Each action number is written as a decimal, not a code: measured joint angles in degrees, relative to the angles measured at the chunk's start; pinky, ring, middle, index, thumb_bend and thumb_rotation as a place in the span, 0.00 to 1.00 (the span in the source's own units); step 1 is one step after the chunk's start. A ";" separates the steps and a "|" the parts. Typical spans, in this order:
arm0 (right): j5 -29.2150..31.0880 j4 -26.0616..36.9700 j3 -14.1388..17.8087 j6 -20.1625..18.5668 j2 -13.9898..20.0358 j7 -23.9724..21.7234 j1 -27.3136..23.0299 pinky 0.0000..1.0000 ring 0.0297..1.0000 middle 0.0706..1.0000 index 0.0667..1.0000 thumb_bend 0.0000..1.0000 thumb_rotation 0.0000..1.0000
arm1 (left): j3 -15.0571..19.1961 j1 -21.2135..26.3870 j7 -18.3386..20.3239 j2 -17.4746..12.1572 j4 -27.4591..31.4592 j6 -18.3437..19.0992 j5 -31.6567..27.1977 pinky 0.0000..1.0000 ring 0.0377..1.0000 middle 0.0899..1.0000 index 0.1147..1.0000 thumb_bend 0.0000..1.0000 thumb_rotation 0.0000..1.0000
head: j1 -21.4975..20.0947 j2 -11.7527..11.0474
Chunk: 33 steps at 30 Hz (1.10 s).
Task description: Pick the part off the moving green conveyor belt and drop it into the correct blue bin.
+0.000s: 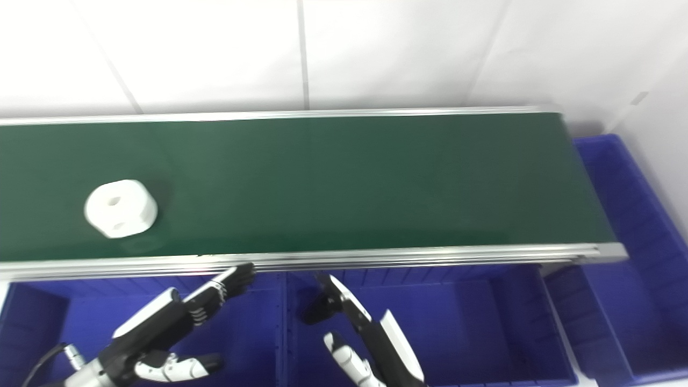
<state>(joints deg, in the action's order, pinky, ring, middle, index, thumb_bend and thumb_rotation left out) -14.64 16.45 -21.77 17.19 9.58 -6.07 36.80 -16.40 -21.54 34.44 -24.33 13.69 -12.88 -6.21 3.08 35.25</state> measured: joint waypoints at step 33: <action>0.96 -0.75 0.97 1.98 -0.56 -0.10 -1.20 0.82 0.91 0.94 0.92 0.36 0.95 | 4.83 14.17 -13.13 2.46 9.42 -12.23 24.68 0.87 0.88 0.89 0.86 0.66 0.15 | -1.58 0.52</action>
<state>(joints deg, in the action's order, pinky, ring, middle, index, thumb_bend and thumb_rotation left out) -13.68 15.69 -20.80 19.17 9.02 -6.17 35.60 -11.57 -7.37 21.32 -21.87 23.11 -25.11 18.47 1.49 35.77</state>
